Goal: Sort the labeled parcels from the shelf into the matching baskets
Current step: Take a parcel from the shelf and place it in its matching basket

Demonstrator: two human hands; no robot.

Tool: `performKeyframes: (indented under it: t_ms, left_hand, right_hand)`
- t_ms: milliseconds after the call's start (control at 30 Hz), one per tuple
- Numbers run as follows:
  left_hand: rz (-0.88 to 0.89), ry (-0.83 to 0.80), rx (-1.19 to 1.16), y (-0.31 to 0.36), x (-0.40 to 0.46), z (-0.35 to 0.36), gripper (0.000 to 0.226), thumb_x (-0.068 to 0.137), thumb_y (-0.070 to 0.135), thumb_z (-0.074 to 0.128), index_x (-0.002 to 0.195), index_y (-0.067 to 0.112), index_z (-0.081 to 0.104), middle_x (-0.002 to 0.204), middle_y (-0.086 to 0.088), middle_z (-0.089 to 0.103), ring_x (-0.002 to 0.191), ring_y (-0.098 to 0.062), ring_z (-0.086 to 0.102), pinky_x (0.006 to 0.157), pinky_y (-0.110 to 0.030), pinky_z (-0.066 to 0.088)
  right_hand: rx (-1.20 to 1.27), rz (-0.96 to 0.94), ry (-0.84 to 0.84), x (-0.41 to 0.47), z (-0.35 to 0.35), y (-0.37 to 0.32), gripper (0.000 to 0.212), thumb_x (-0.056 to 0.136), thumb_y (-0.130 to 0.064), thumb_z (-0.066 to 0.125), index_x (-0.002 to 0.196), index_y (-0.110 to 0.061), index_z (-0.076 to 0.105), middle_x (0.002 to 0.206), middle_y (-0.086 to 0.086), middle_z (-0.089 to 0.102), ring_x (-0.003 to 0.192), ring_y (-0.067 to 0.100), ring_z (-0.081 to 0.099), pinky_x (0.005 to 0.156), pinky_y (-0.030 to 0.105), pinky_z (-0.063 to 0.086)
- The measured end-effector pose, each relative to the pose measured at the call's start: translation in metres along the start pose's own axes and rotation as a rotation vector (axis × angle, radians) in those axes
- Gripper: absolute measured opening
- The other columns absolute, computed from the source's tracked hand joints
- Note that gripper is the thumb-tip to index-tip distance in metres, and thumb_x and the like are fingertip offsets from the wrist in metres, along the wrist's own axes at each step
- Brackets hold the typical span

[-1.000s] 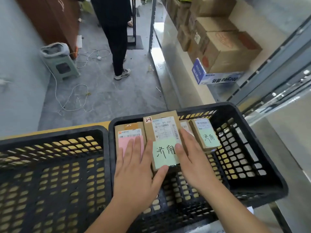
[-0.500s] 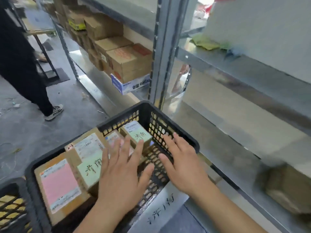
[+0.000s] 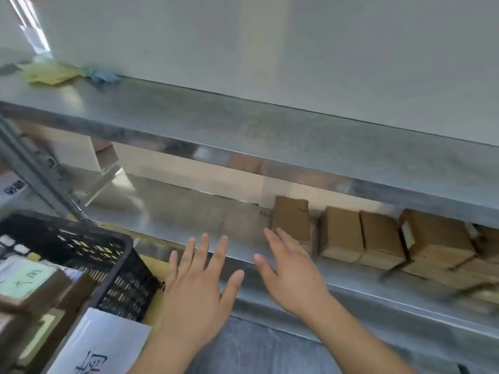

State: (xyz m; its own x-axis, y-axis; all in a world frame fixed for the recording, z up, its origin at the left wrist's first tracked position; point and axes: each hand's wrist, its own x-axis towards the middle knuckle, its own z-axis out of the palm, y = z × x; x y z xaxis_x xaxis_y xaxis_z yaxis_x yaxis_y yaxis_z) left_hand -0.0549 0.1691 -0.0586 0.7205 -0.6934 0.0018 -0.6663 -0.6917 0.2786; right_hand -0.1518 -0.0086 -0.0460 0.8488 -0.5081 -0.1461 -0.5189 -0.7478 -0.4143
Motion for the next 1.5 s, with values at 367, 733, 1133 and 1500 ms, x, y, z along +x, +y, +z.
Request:
performKeyframes:
  t_ms: [367,733,1133,1500]
  left_hand:
    - [0.161,-0.201,0.094,0.080,0.105,0.068,0.075,0.094,0.072,0.010,0.159,0.037,0.001,0.168,-0.009,0.014,0.155,-0.028,0.007,0.124,-0.051,0.003]
    - [0.111,-0.325,0.009,0.082,0.207,0.131,0.070,0.098,0.065,0.023,0.157,0.028,0.023,0.160,-0.010,0.034,0.141,-0.040,0.035,0.119,-0.051,0.019]
    - [0.053,-0.385,-0.297,0.087,0.205,0.116,0.036,0.082,0.041,0.057,0.109,0.020,0.047,0.099,-0.005,0.069,0.094,-0.031,0.066,0.072,-0.032,0.047]
    - [-0.060,-0.192,-0.227,0.092,0.105,0.106,0.034,0.098,0.056,0.032,0.117,0.028,0.036,0.089,-0.009,0.068,0.089,-0.038,0.064,0.068,-0.039,0.046]
  right_hand:
    - [0.109,0.268,0.014,0.031,0.000,0.110,0.072,0.103,-0.059,0.035,0.162,-0.025,0.013,0.168,0.009,0.021,0.149,0.031,0.033,0.116,0.043,0.037]
    - [0.129,0.392,0.078,0.121,0.028,0.128,0.062,0.106,-0.045,0.043,0.153,-0.006,0.034,0.156,0.016,0.039,0.143,0.032,0.040,0.112,0.040,0.036]
    - [0.393,0.481,0.026,0.119,0.048,0.123,0.053,0.072,-0.047,0.056,0.120,-0.025,0.052,0.109,0.003,0.063,0.097,0.021,0.065,0.081,0.039,0.057]
    - [0.296,0.222,-0.236,0.047,0.027,0.116,0.076,0.089,-0.047,0.057,0.154,-0.030,0.021,0.147,0.014,0.045,0.131,0.032,0.051,0.105,0.038,0.044]
